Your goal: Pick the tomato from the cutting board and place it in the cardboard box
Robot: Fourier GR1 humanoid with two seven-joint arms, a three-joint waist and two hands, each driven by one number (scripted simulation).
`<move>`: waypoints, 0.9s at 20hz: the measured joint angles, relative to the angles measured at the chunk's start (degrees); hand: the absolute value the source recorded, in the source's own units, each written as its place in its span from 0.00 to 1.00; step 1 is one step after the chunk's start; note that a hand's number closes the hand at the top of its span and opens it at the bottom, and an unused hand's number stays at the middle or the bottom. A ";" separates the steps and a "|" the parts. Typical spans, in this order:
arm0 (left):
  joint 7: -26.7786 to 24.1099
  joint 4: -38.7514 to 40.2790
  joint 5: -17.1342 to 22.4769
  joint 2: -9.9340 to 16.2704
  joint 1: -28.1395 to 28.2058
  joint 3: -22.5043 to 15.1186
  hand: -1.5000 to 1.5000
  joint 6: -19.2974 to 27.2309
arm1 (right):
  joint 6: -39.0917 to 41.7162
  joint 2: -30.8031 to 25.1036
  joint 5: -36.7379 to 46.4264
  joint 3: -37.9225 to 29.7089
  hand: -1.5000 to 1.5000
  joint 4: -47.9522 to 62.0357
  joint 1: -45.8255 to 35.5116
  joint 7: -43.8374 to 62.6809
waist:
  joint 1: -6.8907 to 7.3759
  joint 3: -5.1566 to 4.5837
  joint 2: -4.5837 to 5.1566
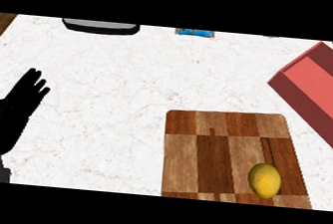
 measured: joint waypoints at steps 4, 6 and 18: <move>0.60 0.56 0.05 0.62 -1.52 0.51 0.50 0.14 | -4.96 -4.05 0.07 -1.06 1.00 7.80 0.97 -5.35 | 0.07 0.01 0.07; 0.72 -0.34 0.53 0.70 -0.43 0.68 0.50 -0.49 | -7.82 -5.36 -0.29 -1.70 1.00 11.24 1.48 -8.01 | 0.18 0.02 0.08; 1.27 -1.22 0.55 0.20 -0.18 0.54 0.50 -0.62 | -23.31 -8.82 -0.64 -1.74 1.00 35.51 1.64 -21.15 | 0.41 0.02 0.14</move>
